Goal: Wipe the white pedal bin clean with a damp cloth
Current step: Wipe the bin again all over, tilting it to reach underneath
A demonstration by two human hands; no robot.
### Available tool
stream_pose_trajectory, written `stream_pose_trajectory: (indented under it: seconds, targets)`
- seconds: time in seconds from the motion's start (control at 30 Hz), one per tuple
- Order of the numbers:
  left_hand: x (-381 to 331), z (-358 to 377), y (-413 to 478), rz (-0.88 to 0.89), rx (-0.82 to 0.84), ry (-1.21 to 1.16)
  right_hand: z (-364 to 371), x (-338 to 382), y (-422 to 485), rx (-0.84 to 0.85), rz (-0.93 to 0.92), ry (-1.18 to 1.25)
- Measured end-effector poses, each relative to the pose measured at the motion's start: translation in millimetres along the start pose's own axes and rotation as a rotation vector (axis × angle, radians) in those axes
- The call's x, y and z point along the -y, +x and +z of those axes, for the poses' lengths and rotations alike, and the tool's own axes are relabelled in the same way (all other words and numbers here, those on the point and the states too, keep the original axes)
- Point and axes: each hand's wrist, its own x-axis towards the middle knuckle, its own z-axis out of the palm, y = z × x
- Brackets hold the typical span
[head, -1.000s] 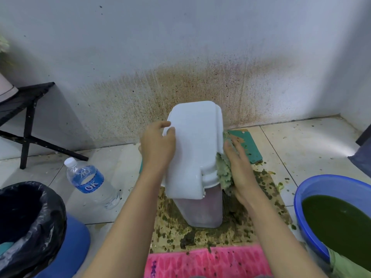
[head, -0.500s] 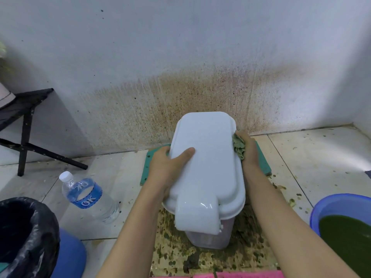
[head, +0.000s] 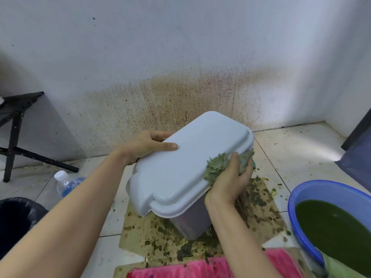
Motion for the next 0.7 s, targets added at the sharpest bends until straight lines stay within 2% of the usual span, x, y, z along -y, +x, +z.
stream_pose_trajectory:
  seconds: [0.07, 0.2, 0.27, 0.33, 0.4, 0.43, 0.47, 0.53, 0.57, 0.63, 0.7]
  targets:
    - [1, 8, 6, 0.005, -0.014, 0.057, -1, 1, 16, 0.009, -0.009, -0.097]
    - [-7, 20, 6, 0.016, -0.092, 0.336, 2, 9, 67, 0.076, 0.002, -0.308]
    - [2, 26, -6, 0.010, -0.212, 0.375, 5, 17, 92, 0.115, 0.003, -0.365]
    - [24, 42, -28, -0.040, -0.473, 0.312, 6, 26, 118, 0.167, 0.056, -0.378]
    - [48, 71, -55, -0.123, -0.865, 0.045, 6, 32, 143, 0.299, 0.187, -0.367]
    - [56, 90, -68, -0.142, -0.999, -0.208, 6, 35, 154, 0.390, 0.265, -0.363]
    - [61, 109, -75, -0.107, -1.049, -0.489, 6, 37, 162, 0.478, 0.336, -0.365]
    - [65, 136, -73, -0.013, -1.005, -0.908, 6, 40, 173, 0.595, 0.429, -0.370]
    - [64, 143, -68, 0.010, -0.984, -1.017, 5, 40, 175, 0.623, 0.452, -0.361]
    - [57, 142, -59, 0.032, -0.992, -1.129, 2, 39, 173, 0.614, 0.451, -0.317]
    - [54, 128, -54, 0.027, -0.952, -1.129, -5, 39, 167, 0.576, 0.413, -0.261]
